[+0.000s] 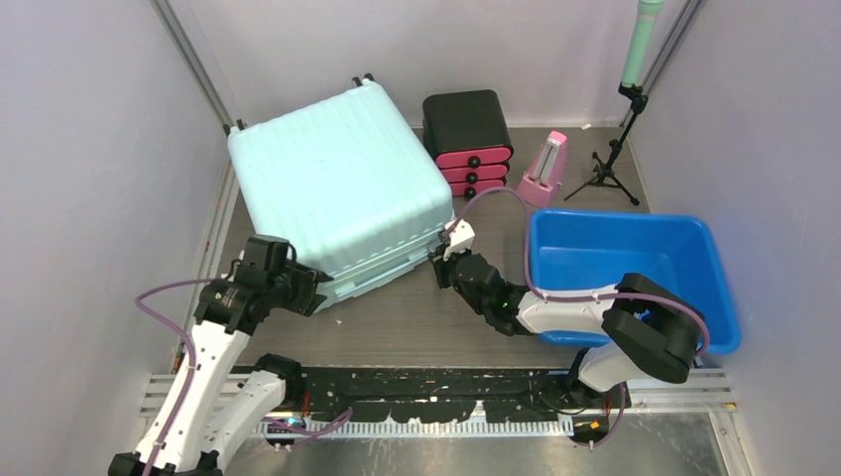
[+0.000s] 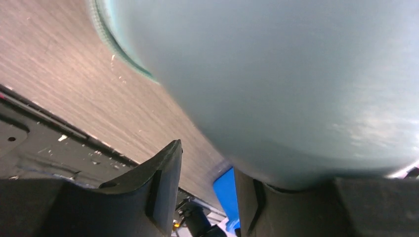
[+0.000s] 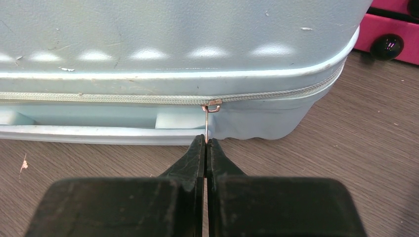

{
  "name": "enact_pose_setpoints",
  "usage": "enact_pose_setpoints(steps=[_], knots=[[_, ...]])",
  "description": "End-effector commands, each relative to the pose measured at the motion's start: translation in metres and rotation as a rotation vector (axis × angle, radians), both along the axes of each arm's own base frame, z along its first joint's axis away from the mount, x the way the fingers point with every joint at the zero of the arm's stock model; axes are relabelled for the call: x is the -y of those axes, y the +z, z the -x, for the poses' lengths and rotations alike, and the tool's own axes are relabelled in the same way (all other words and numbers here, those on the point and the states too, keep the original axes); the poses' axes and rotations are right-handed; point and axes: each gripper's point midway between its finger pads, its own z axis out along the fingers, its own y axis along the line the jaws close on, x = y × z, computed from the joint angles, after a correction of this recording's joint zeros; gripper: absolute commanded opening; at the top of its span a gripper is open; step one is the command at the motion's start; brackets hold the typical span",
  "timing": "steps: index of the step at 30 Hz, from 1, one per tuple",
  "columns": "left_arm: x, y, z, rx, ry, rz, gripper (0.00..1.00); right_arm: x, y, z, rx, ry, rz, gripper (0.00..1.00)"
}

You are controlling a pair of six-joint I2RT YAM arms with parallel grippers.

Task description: Open, take out, and arrange the luggage

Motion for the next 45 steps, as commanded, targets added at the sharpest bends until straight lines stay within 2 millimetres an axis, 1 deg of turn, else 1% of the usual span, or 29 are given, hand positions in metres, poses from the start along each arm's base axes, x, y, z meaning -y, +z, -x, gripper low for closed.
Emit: enact_pose_setpoints(steps=[1,4,5,7,8,12,14,17,20,21,23,24,25,26,27,28,29,31,33,35,37,41,43,45], knots=[[-0.017,-0.004,-0.039,0.062,0.119,-0.093,0.46,-0.009,0.024,-0.005,0.046,-0.016,-0.054,0.00],[-0.055,0.002,-0.047,0.117,0.253,-0.248,0.48,0.006,0.027,-0.012,0.071,-0.072,-0.032,0.00],[-0.065,0.004,-0.047,0.125,0.296,-0.284,0.48,0.013,0.028,-0.016,0.076,-0.093,-0.033,0.00],[-0.080,0.009,-0.050,0.145,0.349,-0.348,0.49,0.019,0.027,-0.019,0.069,-0.097,-0.031,0.00],[-0.088,0.012,-0.051,0.146,0.379,-0.384,0.50,0.018,0.024,-0.018,0.058,-0.083,-0.029,0.00],[-0.110,0.018,-0.057,0.127,0.437,-0.482,0.52,0.011,0.010,-0.012,0.019,-0.020,-0.013,0.00],[-0.119,0.014,-0.062,0.101,0.450,-0.493,0.53,0.007,0.005,-0.010,0.010,0.000,-0.012,0.00],[-0.131,0.001,-0.072,0.062,0.474,-0.408,0.53,0.000,0.005,-0.009,0.017,0.040,0.002,0.00],[-0.150,-0.009,-0.075,0.019,0.514,-0.358,0.53,-0.002,0.008,-0.017,0.034,0.024,0.024,0.00],[-0.159,-0.010,-0.074,0.001,0.530,-0.370,0.53,-0.001,0.009,-0.020,0.042,0.014,0.030,0.00],[-0.170,-0.007,-0.074,-0.017,0.545,-0.401,0.53,0.003,0.015,-0.029,0.059,-0.024,0.024,0.00],[-0.175,-0.005,-0.074,-0.017,0.553,-0.413,0.54,0.005,0.017,-0.035,0.061,-0.041,0.020,0.00],[-0.178,-0.002,-0.076,-0.016,0.558,-0.419,0.54,0.003,0.020,-0.038,0.062,-0.038,0.005,0.00],[-0.178,-0.001,-0.077,-0.021,0.559,-0.420,0.54,0.004,0.019,-0.042,0.056,-0.041,0.006,0.00],[-0.178,0.002,-0.077,-0.026,0.556,-0.412,0.54,-0.001,0.021,-0.044,0.051,-0.025,0.000,0.00],[-0.174,0.006,-0.076,-0.038,0.545,-0.392,0.54,-0.003,0.018,-0.045,0.043,-0.017,0.008,0.00],[-0.166,0.006,-0.065,-0.088,0.526,-0.365,0.54,-0.008,0.019,-0.044,0.035,0.006,0.001,0.00],[-0.147,0.016,-0.047,-0.137,0.517,-0.283,0.54,-0.015,0.016,-0.042,0.017,0.029,-0.013,0.00],[-0.130,0.022,-0.033,-0.134,0.518,-0.201,0.54,-0.016,0.015,-0.042,0.011,0.031,-0.027,0.00],[-0.114,0.022,-0.025,-0.094,0.524,-0.115,0.53,-0.017,0.014,-0.042,0.009,0.027,-0.039,0.00],[-0.097,0.018,-0.023,-0.116,0.451,-0.060,0.52,-0.018,0.014,-0.042,0.006,0.026,-0.048,0.00],[-0.056,-0.001,-0.035,-0.114,0.341,0.090,0.53,-0.021,0.012,-0.041,-0.002,0.032,-0.054,0.00],[-0.045,-0.007,-0.037,-0.123,0.313,0.087,0.55,-0.021,0.012,-0.042,-0.001,0.032,-0.059,0.00],[-0.031,-0.007,-0.043,-0.088,0.287,0.064,0.55,-0.022,0.013,-0.042,-0.002,0.032,-0.069,0.00]])
